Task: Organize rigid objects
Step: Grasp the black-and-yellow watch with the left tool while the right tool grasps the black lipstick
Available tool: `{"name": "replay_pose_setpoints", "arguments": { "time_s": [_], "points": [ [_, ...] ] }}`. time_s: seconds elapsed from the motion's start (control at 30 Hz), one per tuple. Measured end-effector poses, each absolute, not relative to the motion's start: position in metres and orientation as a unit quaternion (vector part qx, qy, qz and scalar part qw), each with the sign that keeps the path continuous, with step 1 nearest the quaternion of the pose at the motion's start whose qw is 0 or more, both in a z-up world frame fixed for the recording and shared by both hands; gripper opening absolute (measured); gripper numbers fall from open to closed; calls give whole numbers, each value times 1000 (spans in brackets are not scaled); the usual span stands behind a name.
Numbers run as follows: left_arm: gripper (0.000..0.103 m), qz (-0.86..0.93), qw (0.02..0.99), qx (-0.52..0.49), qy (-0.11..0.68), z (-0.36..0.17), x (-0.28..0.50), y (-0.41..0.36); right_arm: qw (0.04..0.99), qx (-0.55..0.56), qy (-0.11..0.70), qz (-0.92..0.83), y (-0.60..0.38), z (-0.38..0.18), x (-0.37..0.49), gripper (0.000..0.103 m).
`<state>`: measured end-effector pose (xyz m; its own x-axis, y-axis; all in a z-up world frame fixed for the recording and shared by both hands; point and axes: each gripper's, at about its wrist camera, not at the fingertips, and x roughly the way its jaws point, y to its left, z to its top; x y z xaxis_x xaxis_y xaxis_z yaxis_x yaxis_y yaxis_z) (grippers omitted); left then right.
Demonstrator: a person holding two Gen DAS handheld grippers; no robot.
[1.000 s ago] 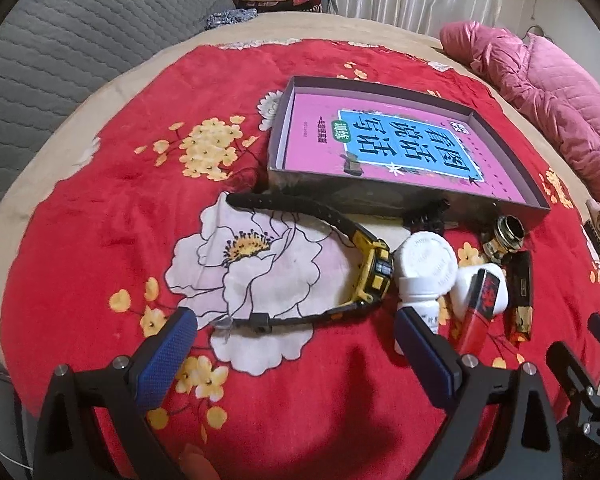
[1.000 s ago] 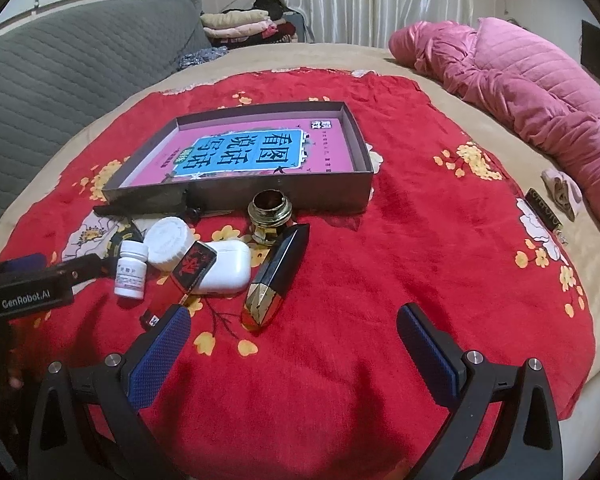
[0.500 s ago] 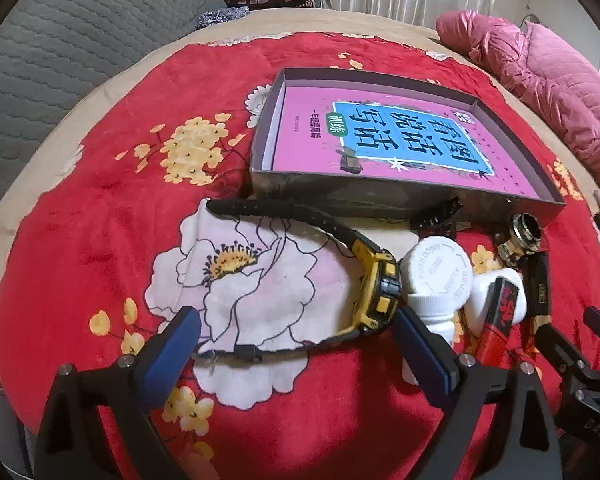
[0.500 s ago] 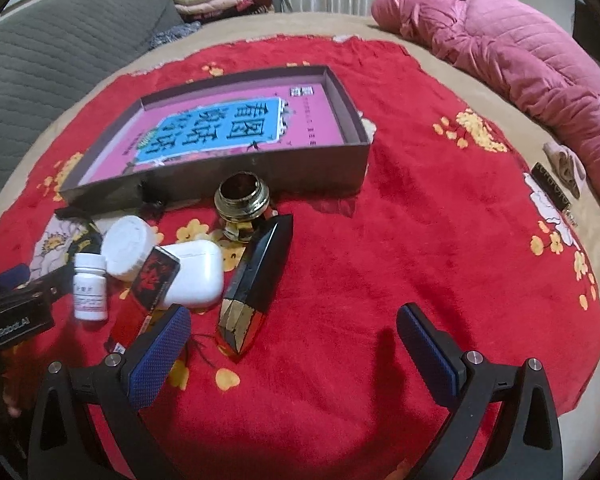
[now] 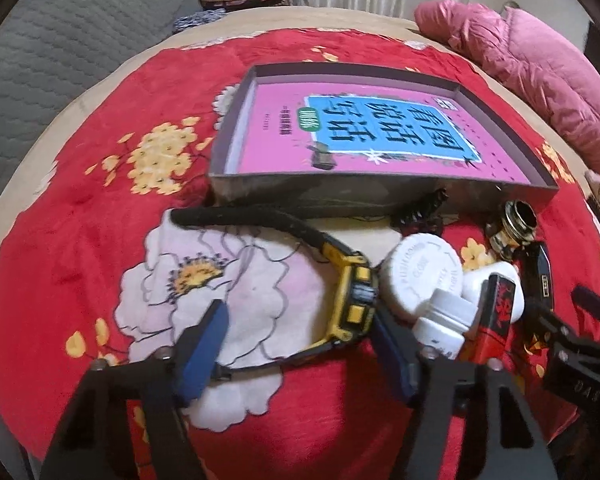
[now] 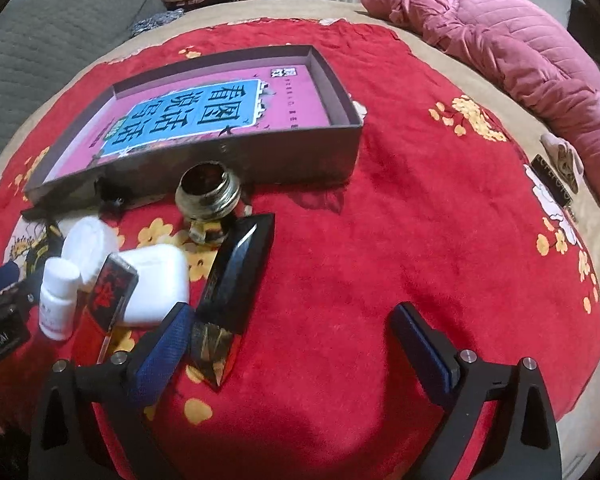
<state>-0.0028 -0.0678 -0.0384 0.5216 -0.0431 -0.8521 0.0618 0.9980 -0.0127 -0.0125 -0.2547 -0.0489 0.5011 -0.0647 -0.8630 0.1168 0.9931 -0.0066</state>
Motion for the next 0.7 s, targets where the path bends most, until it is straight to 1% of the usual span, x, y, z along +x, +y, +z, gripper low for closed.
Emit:
{"name": "replay_pose_setpoints", "arguments": {
  "time_s": [0.07,0.13,0.2,0.23,0.27,0.37,0.53,0.6,0.67,0.7],
  "points": [
    [55,-37,871,13,489,-41,0,-71,866,33,496,-54,-256,-49,-9,94],
    [52,-41,871,14,489,-42,1,-73,866,36,496,-54,-256,-49,-7,91],
    [48,-47,873,14,486,-42,2,-74,866,36,495,-52,-255,-49,-5,86],
    [46,-51,872,14,486,-42,3,-74,867,36,495,-49,-254,-49,-4,79],
    [45,-53,872,13,486,-43,4,-75,868,35,494,-46,-252,-49,-3,71],
    [43,-55,872,10,487,-44,7,-76,869,23,492,-39,-245,-49,-1,60],
    [41,-59,873,6,484,-47,12,-75,869,19,493,-30,-242,-51,0,54],
    [40,-63,873,4,483,-48,12,-74,870,21,492,-21,-243,-51,-1,48],
    [38,-67,874,-2,482,-48,12,-71,871,22,491,-12,-243,-49,-2,35],
    [37,-67,874,-5,481,-48,11,-69,871,23,490,-7,-243,-49,-3,32]
  ]
}}
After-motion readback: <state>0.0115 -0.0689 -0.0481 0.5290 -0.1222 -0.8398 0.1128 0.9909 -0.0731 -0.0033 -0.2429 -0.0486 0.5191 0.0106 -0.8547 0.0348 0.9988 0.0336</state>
